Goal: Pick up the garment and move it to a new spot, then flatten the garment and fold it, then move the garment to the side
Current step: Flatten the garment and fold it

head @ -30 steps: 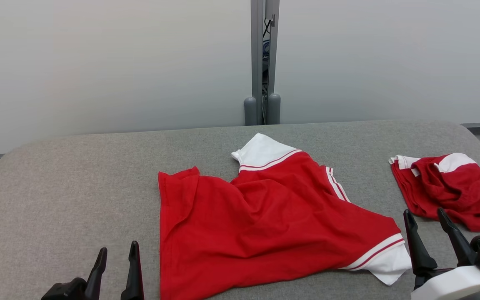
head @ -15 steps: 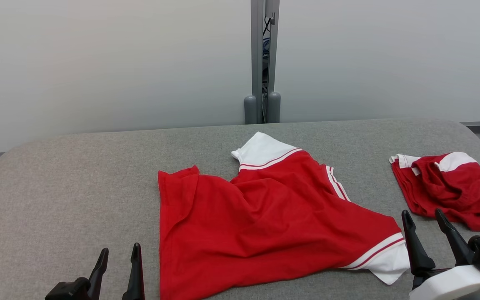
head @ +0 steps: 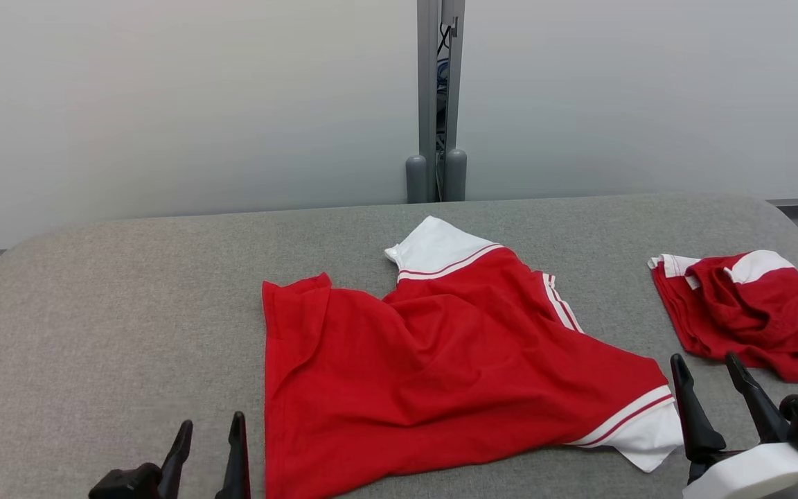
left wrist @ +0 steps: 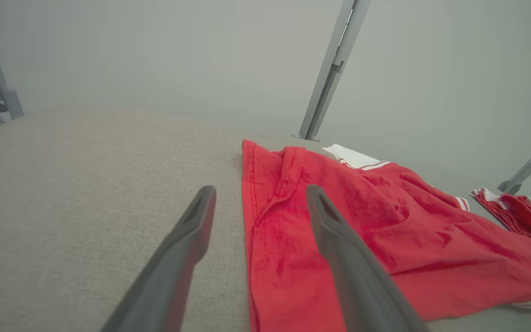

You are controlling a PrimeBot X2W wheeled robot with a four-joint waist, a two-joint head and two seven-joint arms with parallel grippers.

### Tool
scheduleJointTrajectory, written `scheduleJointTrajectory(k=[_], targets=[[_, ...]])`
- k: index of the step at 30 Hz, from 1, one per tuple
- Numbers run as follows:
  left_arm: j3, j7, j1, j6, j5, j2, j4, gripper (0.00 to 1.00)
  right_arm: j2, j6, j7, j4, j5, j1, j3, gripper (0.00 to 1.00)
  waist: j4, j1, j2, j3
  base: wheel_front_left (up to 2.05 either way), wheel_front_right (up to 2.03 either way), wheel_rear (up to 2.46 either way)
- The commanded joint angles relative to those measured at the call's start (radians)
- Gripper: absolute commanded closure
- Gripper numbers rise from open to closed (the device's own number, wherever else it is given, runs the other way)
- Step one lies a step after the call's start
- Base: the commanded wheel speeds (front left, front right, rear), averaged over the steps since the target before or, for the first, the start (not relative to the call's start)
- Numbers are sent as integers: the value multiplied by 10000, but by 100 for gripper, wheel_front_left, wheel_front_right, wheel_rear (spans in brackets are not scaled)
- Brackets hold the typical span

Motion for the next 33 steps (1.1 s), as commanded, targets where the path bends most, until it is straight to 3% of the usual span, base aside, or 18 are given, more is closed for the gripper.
scheduleJointTrajectory(k=[1,13,23,25,27,28,31,32,33], targets=[[-60,99,-76,-52,-87,-52,99,0,-20,0,54,72,27,-39,-46,0,-7,0,0,35,0,0,0],[-483,1548,99,-16,-1443,-757,1946,0,24,0,-36,796,125,-17,-214,0,-421,0,0,611,0,0,0],[-219,1535,-335,-122,-2204,-913,2617,0,38,0,-191,969,144,-331,-178,0,-741,0,0,1079,0,0,0],[-219,1535,-427,-202,-2369,-934,2681,17,39,0,-194,1015,163,-352,-181,0,-777,0,0,1125,0,0,0],[-275,1602,-494,-262,-2453,-950,2764,51,43,0,-187,1077,183,-363,-181,0,-809,0,0,1153,0,0,0],[-275,1602,-494,-262,-2453,-950,2764,51,43,0,-187,1077,183,-363,-181,0,-809,0,0,1153,0,0,0],[-350,1536,-582,-294,-2499,-970,2895,71,48,0,-93,1254,294,-347,-227,0,-849,0,0,1176,0,0,0],[-367,1478,-620,-325,-2502,-973,2919,82,52,0,-43,1369,403,-321,-252,0,-853,0,0,1183,0,0,0],[-370,1290,-730,-362,-2515,-974,2932,100,62,0,104,1697,889,-258,-330,0,-842,0,0,1197,0,0,0]])
